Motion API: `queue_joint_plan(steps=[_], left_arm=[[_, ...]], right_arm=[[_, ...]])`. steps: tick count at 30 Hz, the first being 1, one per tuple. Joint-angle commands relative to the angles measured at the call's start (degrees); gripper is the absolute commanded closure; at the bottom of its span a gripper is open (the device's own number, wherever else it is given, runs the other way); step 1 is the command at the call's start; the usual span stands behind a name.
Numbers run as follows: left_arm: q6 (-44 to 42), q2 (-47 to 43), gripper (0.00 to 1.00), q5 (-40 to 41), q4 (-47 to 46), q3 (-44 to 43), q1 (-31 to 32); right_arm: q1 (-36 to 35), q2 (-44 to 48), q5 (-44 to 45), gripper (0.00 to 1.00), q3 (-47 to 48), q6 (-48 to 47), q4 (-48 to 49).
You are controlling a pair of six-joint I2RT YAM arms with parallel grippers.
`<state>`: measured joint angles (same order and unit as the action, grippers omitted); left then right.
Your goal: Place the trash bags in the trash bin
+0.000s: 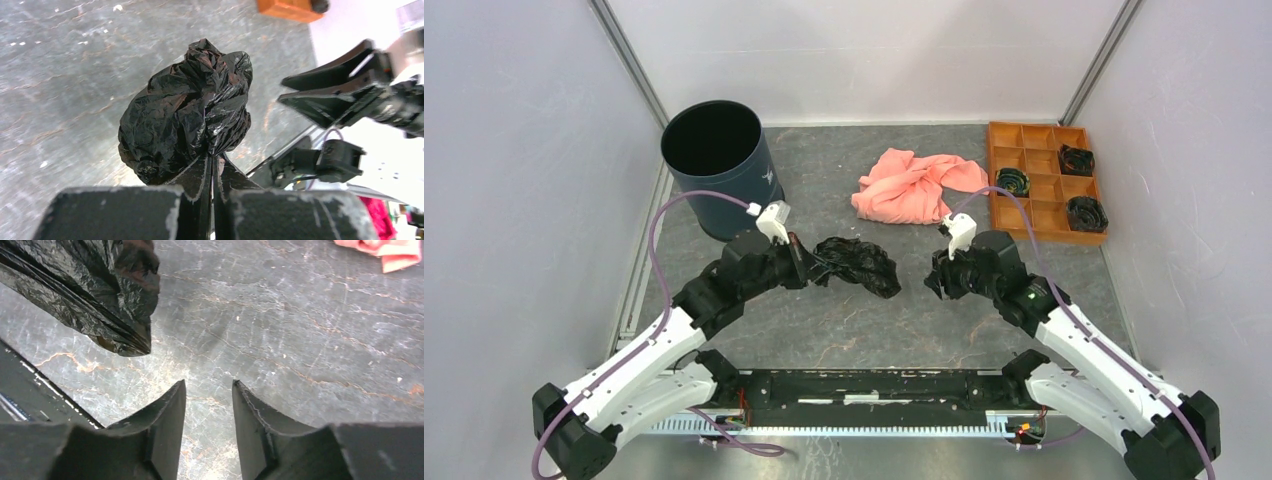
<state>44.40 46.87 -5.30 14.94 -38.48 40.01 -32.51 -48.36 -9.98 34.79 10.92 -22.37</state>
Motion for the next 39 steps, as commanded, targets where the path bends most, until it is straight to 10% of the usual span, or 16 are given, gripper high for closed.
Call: queue_joint_plan(steps=[1, 6, 11, 23, 27, 30, 33, 39], left_arm=[[-8.7, 1.5, 0.98, 2.1, 10.5, -3.9, 0.2], [-9.8, 3.7, 0.98, -4.9, 10.9, -5.9, 0.2], [-9.1, 4.9, 0.98, -6.9, 12.0, -8.0, 0.2], [-4.0, 0.9, 0.98, -6.1, 14.5, -9.3, 0.2], [-4.3, 1.2, 0.98, -5.7, 17.1, -11.3, 0.2], [-5.8, 2.6, 0.95, -4.0, 21.1, -14.0, 0.2], [-7.9, 4.7, 0.81, -2.4, 25.3, -16.8, 0.2], [-12.2, 8.6, 0.41, 7.7, 29.8, -22.5, 0.2]], right_arm=[[-0.1, 1.8, 5.2, 0.50, 1.6, -4.5, -1.4], [-0.1, 2.6, -11.7, 0.23, 0.3, -7.1, 6.6], [-2.1, 1.4, -28.0, 0.20, -7.4, -1.8, 26.5], [-33.6, -7.1, 22.5, 0.21, -2.9, -14.6, 25.2], [-35.8, -14.6, 28.2, 0.30, -0.8, -15.6, 29.9], [-35.4, -16.5, 29.5, 0.78, 0.2, -12.5, 32.4], [-26.8, -12.2, 8.3, 1.00, -4.6, -0.4, 40.0], [-9.0, -11.7, -31.3, 1.00, -13.5, 29.8, 52.0]])
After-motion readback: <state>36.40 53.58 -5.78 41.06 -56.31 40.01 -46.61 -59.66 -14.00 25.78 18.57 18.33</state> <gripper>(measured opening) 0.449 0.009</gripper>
